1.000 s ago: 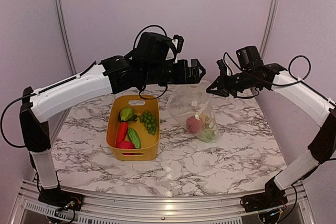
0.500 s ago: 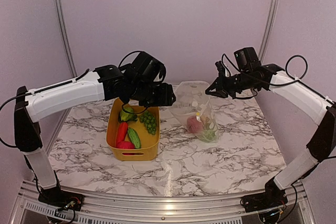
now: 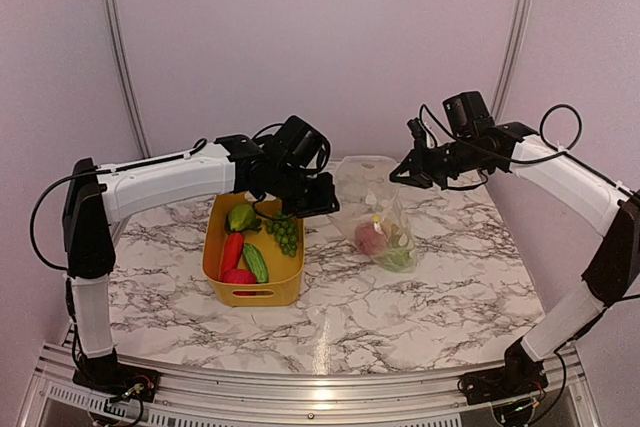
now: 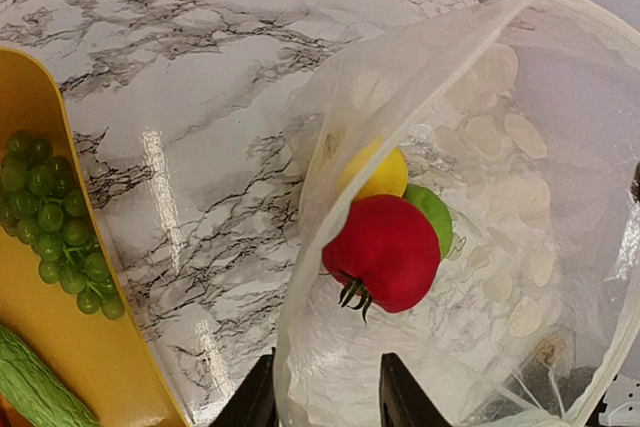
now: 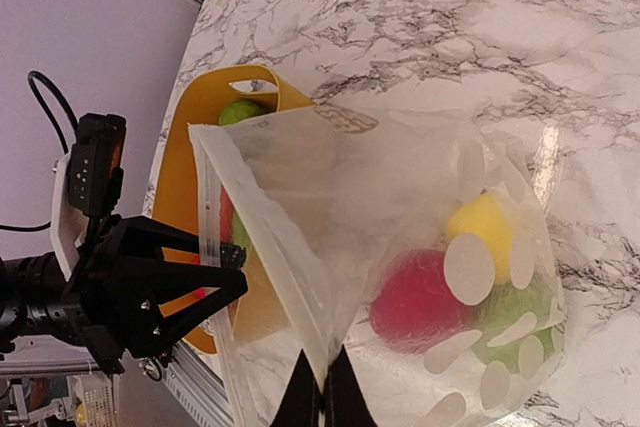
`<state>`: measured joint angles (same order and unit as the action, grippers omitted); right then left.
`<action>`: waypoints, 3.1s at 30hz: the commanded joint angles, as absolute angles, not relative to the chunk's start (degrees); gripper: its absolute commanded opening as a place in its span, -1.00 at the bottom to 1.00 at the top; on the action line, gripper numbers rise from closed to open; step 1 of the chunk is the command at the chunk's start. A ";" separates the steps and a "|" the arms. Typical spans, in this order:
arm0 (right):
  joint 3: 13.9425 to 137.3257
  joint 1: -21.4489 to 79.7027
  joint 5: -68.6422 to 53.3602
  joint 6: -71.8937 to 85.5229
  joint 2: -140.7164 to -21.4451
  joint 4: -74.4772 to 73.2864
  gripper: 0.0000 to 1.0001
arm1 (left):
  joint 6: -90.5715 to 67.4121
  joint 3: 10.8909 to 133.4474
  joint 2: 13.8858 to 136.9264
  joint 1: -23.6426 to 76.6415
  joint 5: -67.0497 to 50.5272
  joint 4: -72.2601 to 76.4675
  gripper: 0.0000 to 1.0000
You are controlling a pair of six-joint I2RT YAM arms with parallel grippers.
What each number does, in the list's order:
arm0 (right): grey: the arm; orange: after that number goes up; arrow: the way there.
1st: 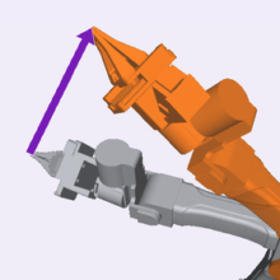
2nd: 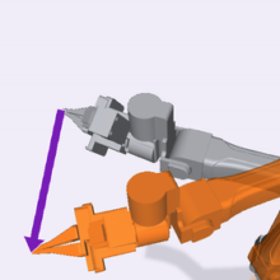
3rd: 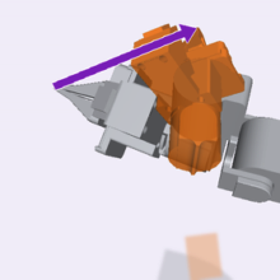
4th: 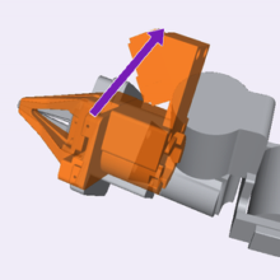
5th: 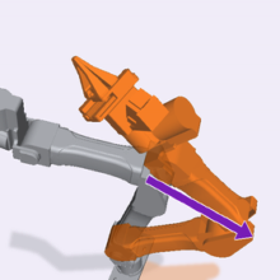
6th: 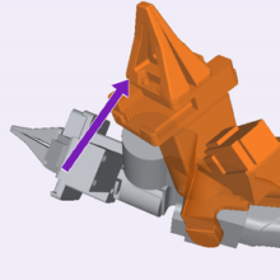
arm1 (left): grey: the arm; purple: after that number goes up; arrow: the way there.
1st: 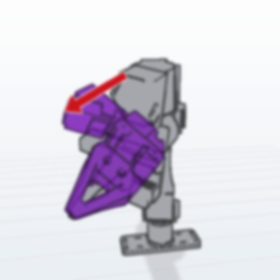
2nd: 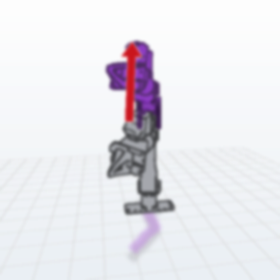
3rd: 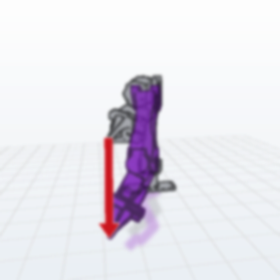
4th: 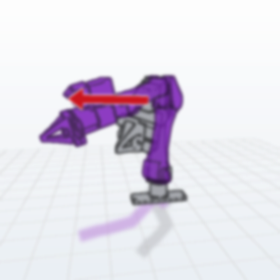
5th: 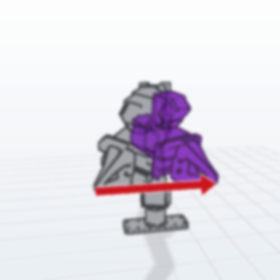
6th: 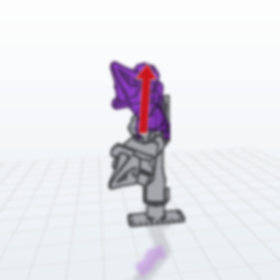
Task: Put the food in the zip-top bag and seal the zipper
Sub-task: Adjust the zipper food storage bag at the center of the board, then pick up the fake fruit from the bin.
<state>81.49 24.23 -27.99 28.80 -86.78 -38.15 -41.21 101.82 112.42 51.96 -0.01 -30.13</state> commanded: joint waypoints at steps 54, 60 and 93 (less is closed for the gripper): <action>89.96 24.08 -7.59 17.67 -81.92 -50.19 -1.00 | -28.64 92.35 90.46 54.67 9.74 -25.24 0.98; 93.90 23.99 -6.10 16.28 -82.88 -52.00 -1.00 | -41.81 90.63 84.04 52.34 30.45 -29.38 0.98; 84.50 24.08 -16.61 18.59 -82.28 -43.26 -1.00 | -43.84 82.85 97.02 44.95 9.62 -20.45 0.14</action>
